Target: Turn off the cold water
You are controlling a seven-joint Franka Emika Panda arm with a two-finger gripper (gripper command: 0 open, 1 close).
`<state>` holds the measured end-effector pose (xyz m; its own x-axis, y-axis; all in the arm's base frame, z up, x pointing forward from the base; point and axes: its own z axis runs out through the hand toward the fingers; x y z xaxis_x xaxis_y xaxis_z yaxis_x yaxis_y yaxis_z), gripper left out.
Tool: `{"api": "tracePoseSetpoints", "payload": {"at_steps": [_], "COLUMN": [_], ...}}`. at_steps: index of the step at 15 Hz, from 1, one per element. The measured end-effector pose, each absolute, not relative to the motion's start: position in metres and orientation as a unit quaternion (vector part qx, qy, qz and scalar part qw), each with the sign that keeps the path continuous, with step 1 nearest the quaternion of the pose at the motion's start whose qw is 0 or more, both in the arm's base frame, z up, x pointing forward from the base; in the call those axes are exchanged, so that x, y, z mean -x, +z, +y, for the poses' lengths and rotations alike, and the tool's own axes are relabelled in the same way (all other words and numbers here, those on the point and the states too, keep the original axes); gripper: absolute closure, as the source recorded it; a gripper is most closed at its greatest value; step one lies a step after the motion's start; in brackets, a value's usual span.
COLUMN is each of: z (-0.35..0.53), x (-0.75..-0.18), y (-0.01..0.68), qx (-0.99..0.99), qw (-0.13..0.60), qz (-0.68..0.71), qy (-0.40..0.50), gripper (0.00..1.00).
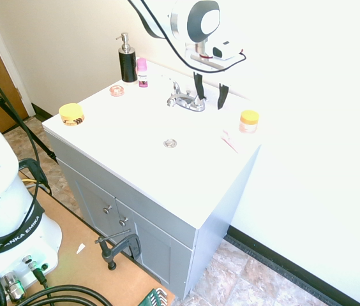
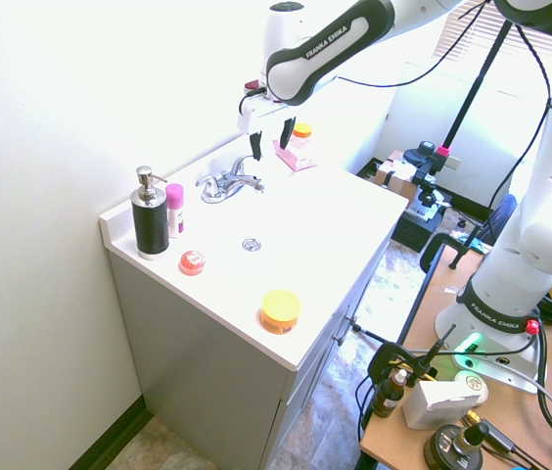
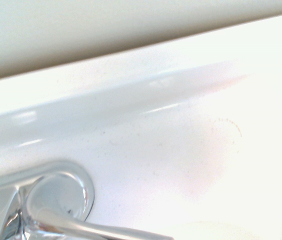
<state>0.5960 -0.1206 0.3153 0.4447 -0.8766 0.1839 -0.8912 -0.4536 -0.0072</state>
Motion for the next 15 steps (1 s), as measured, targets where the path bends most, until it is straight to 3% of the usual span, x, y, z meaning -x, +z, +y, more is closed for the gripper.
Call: {"api": "tracePoseSetpoints", "payload": {"at_steps": [9, 15], "z": [-0.128, -0.06], "x": [-0.605, -0.526], "y": [0.322, 0.355], "qx": [-0.849, -0.872], "qw": [0.044, 0.006], "qz": [-0.521, -0.485], "qy": [0.072, 0.057], "gripper": [0.0, 0.0]}}
